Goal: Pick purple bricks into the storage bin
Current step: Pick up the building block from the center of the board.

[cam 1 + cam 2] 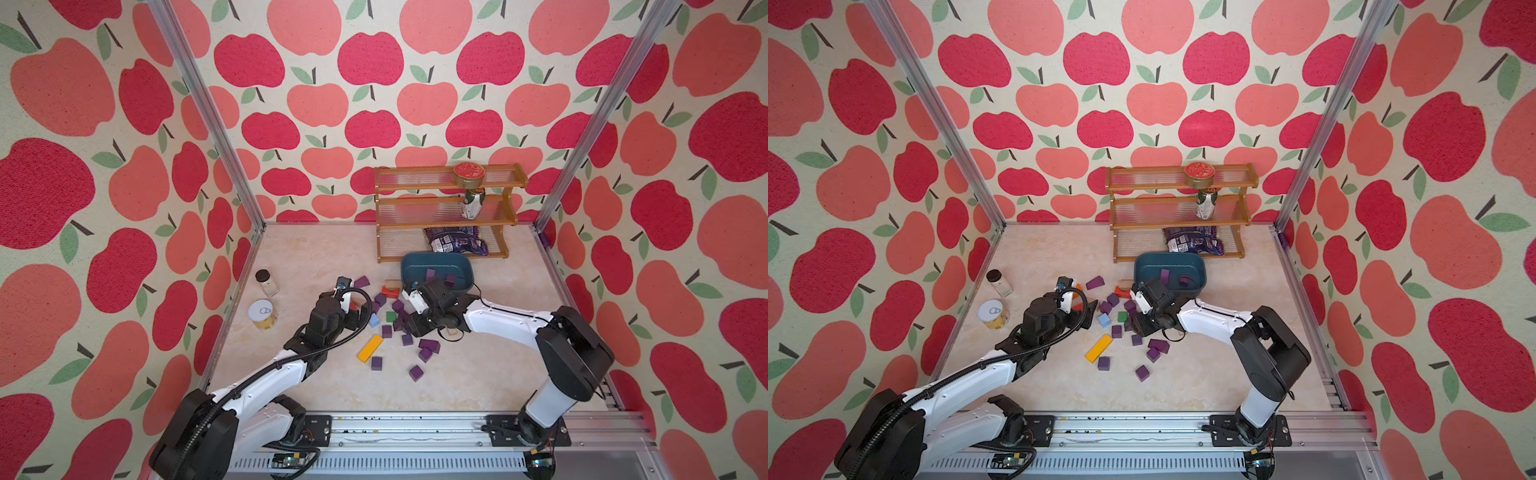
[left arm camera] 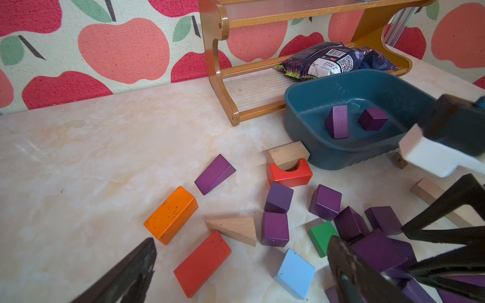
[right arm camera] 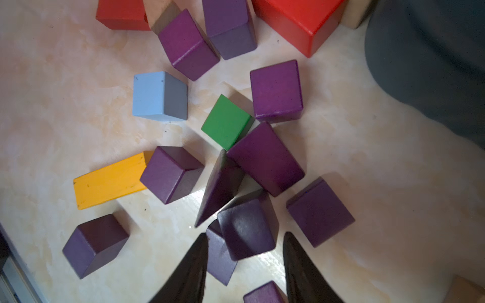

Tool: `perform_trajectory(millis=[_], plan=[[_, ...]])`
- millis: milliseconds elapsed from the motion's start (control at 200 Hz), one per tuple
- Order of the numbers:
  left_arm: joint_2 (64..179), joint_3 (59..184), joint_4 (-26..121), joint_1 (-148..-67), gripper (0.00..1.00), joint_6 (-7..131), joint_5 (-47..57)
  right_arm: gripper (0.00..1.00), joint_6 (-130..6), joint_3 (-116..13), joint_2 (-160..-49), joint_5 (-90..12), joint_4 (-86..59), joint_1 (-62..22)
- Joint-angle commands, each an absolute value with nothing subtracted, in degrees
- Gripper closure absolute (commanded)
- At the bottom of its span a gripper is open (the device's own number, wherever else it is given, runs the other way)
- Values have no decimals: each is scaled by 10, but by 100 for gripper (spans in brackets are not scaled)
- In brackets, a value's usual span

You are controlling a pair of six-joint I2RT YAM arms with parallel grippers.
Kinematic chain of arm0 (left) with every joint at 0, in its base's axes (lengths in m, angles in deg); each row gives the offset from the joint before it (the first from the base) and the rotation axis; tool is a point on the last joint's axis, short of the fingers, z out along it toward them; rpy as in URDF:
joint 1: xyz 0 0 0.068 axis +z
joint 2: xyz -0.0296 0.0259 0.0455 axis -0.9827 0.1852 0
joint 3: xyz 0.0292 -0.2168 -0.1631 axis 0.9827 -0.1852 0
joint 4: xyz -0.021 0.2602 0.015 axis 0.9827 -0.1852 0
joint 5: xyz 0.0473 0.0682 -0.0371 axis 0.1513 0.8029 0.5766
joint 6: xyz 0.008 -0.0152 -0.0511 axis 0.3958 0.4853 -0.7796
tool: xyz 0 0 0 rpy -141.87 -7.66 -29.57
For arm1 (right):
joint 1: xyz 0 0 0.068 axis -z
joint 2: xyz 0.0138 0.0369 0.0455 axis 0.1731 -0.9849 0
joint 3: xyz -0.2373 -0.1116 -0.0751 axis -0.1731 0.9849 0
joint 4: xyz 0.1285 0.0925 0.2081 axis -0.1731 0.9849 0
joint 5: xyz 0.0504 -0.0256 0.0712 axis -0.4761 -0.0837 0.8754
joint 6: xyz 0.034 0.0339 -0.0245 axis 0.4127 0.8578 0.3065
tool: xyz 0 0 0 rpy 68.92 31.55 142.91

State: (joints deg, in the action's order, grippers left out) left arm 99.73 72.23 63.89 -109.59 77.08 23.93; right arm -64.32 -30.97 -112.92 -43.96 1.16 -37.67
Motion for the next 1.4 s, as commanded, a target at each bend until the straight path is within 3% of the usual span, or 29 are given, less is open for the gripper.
perform_trajectory(millis=[0, 305, 1030, 1245, 1396], plan=[[1003, 739, 631, -1099, 1, 769, 235, 52, -642, -328, -1141, -447, 32, -383], [1003, 740, 629, -1098, 1, 768, 237, 58, -644, -328, -1159, -457, 29, -386], [1021, 743, 626, -1099, 1, 768, 236, 57, -653, -348, -1194, -483, 24, -386], [1020, 744, 625, -1099, 1, 769, 237, 70, -653, -349, -1196, -484, 25, -386], [1019, 744, 624, -1099, 1, 769, 236, 72, -651, -345, -1187, -492, 25, -386]])
